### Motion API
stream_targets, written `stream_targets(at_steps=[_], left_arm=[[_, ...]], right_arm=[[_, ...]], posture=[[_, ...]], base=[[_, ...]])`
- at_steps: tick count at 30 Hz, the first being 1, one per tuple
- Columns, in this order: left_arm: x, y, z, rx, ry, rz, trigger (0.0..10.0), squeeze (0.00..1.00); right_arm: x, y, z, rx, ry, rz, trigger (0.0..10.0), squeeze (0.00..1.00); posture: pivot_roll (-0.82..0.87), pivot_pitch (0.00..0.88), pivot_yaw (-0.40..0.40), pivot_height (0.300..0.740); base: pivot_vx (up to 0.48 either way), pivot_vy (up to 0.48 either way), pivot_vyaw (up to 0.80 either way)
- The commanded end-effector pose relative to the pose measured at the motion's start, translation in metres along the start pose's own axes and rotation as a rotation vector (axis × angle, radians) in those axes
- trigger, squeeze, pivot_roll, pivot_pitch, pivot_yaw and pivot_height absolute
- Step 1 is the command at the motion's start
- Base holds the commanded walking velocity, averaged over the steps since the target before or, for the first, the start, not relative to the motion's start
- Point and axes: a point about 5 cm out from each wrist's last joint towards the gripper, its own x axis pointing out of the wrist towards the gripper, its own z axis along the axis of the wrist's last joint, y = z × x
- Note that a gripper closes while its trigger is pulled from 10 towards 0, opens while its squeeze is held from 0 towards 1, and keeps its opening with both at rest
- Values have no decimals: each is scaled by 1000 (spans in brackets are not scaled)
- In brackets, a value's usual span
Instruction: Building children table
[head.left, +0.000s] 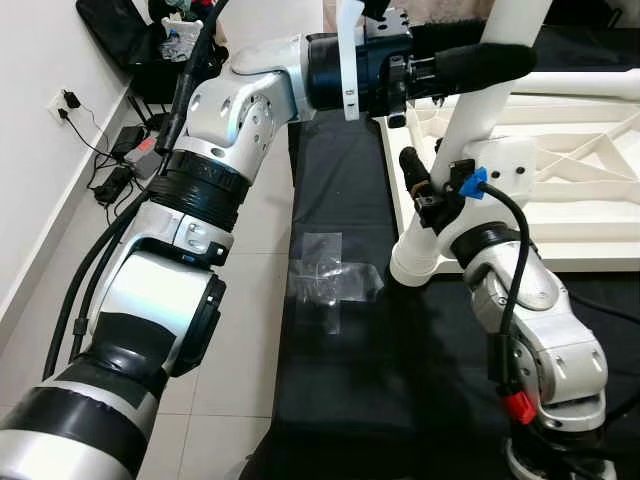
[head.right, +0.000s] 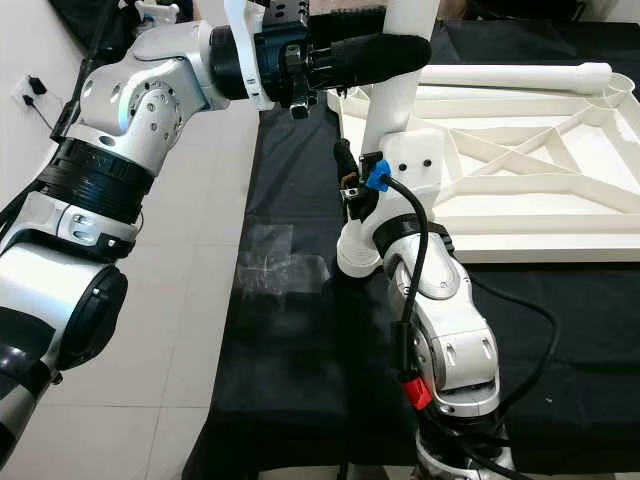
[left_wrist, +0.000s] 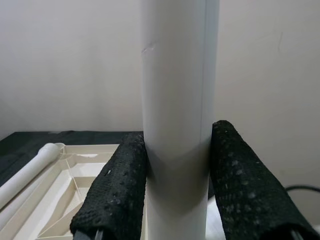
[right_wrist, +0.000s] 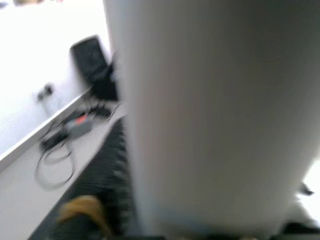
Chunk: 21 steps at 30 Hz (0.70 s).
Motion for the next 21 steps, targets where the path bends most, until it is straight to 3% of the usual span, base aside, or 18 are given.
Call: stream_targets(at_steps=[1,2,3,5,9,11,14,15,16,17,21], left_arm=[[2,-2,2,11,13,-23,0,0],[1,-2,1,12,13,-27,0,0],[1,-2,1,12,13,-27,0,0],[1,-3,1,11,13,-40,0,0],[1,-4,1,11,14,-44,0,0],[2,-5,1,10,12,-54,0,0],[3,-6,0,8,11,-60,0,0],[4,-6,0,7,10,-66,0,0],[4,-7,0,5,10,-71,0,0],[4,-8,-1,2,9,-76,0,0],[5,-9,-2,-4,11,-85,0,0]], right_arm=[[0,3,-3,28,5,63,10000,1000],[0,-3,4,48,-39,138,10000,1000],[0,-3,4,48,-39,138,10000,1000],[-2,-23,21,3,-105,289,10000,1000],[-3,-30,25,-28,-113,331,10000,1000],[-12,-46,32,-97,-98,490,10000,1000],[-16,-53,34,-114,-81,565,10000,1000],[-19,-58,35,-125,-64,636,10000,910],[-19,-62,36,-146,-48,673,10000,514],[-19,-66,39,-139,-44,717,10000,0],[-16,-73,44,-115,-52,772,10000,0]], posture=[[15,258,60,740],[18,262,61,740],[18,262,61,740],[21,264,62,740],[21,265,62,740],[24,266,63,740],[24,267,65,740],[24,267,66,740],[30,268,67,740],[32,268,68,740],[34,269,69,740]], base=[[0,0,0],[0,0,0],[0,0,0],[0,0,0],[0,0,0],[0,0,0],[0,0,0],[0,0,0],[0,0,0],[0,0,0],[0,0,0]])
